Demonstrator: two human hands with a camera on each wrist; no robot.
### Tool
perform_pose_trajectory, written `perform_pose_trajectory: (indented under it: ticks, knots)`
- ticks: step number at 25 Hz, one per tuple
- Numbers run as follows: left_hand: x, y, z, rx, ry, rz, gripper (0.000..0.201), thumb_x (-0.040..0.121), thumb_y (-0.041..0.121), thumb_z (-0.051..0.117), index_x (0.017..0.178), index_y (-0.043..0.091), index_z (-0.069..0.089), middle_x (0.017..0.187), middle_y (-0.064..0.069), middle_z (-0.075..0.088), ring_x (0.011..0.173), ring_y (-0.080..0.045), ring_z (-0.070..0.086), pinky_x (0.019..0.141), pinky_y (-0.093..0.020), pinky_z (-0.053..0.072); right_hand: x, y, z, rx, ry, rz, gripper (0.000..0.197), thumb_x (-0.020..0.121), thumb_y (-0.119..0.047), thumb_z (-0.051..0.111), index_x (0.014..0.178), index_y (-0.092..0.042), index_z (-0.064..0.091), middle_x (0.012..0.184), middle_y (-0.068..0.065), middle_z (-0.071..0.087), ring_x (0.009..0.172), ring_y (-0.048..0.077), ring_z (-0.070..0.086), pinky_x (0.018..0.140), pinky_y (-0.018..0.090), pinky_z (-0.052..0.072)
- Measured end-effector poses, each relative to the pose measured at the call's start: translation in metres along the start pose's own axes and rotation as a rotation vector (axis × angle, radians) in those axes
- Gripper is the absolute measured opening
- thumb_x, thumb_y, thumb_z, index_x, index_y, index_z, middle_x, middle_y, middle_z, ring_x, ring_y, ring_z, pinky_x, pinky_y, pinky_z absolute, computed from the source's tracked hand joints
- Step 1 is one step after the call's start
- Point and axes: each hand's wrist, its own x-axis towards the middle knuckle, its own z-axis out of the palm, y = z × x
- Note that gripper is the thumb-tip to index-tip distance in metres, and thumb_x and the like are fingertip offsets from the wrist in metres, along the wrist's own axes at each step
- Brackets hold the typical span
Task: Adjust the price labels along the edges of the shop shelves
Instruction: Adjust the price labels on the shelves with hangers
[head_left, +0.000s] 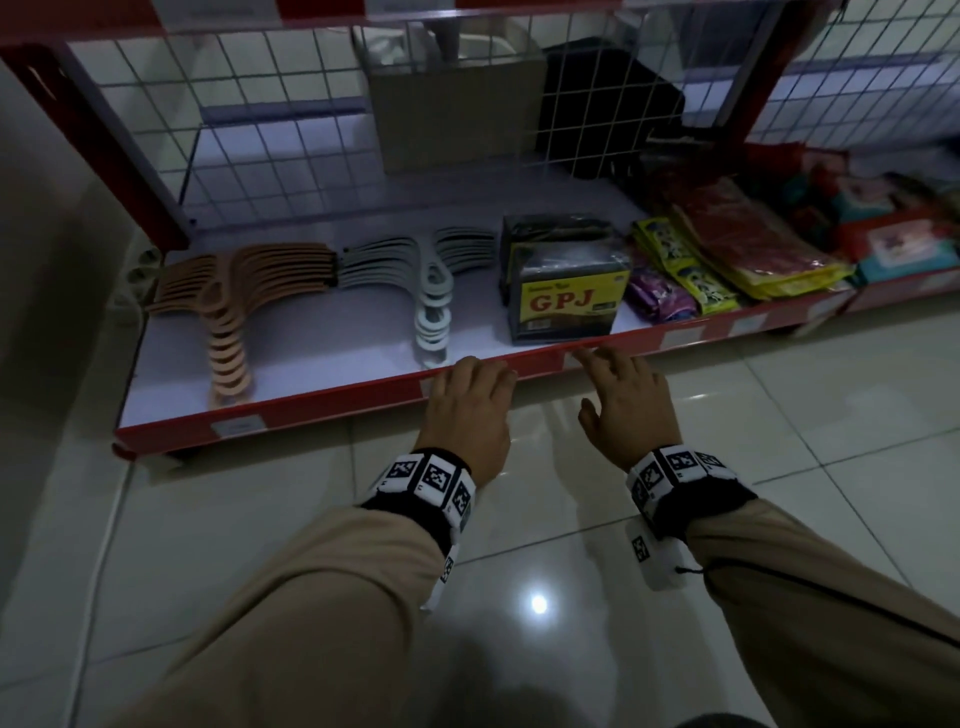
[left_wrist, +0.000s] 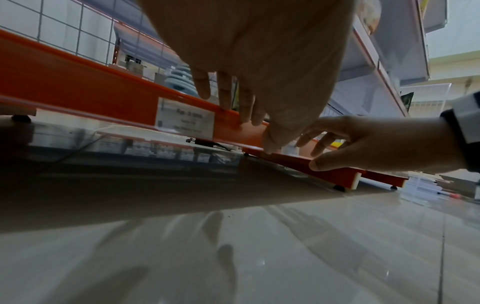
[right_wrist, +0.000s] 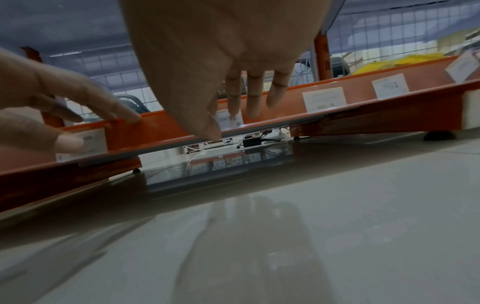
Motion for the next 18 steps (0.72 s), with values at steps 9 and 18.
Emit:
perform_pose_trajectory:
  ticks: [9, 18]
  knots:
    - [0.017, 0.024, 0.011, 0.021, 0.048, -0.072, 0.063, 0.077, 0.030, 0.060, 0.136, 0.020, 0.040, 0.130, -0.003, 0.042, 0.116, -0.028, 0.036, 0.095, -0.041, 0.032, 0.017, 0.000, 0.006, 0.113, 0.186, -0.036, 0.048, 0.074, -0.020, 0.063, 0.121, -0.014, 0.057, 0.116, 0.017, 0.052, 0.100, 0.037, 0.051, 0.077, 0.042, 0.043]
    - [0.034, 0.037, 0.008, -0.031, 0.082, -0.038, 0.051, 0.082, 0.024, 0.055, 0.132, 0.021, 0.044, 0.130, -0.004, 0.042, 0.116, -0.026, 0.039, 0.092, -0.037, 0.033, 0.023, 0.008, 0.005, 0.130, 0.206, -0.127, 0.030, 0.072, -0.016, 0.061, 0.098, -0.002, 0.056, 0.101, 0.018, 0.054, 0.091, 0.035, 0.048, 0.075, 0.042, 0.041]
